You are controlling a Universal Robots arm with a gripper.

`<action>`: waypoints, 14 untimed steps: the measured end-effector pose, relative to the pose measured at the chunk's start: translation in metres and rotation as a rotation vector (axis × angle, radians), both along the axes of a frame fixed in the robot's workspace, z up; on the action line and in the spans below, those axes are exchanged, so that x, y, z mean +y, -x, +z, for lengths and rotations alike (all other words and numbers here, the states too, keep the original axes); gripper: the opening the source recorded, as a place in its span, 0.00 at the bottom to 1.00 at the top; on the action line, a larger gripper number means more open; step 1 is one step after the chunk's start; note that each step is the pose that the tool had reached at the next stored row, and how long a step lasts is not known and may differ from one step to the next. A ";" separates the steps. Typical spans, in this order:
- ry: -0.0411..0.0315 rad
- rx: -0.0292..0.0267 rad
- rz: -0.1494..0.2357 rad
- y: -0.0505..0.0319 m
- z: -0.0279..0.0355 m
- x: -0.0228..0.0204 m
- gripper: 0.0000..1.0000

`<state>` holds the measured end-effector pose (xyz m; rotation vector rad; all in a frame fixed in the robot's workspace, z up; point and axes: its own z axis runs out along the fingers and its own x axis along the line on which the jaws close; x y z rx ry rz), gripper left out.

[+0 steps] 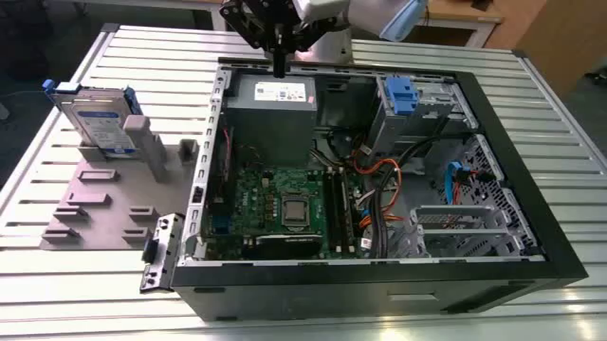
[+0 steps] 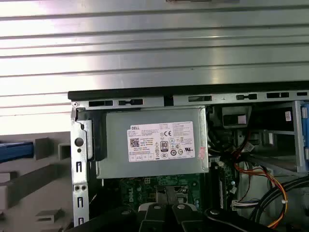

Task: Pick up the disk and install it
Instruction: 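Reach for the disk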

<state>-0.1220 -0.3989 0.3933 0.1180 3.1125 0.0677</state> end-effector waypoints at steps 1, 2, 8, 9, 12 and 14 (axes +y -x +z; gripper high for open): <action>0.0000 0.0000 0.000 0.0000 0.0000 0.0000 0.11; 0.0000 0.0001 0.000 0.0000 0.0000 0.0000 0.11; 0.0000 0.0001 0.000 0.0007 0.0000 0.0000 0.11; 0.0000 0.0000 0.000 0.0010 -0.0001 0.0000 0.11; 0.0000 0.0000 0.000 0.0029 -0.0002 0.0000 0.11; 0.0000 -0.0001 0.000 0.0042 -0.0003 0.0000 0.11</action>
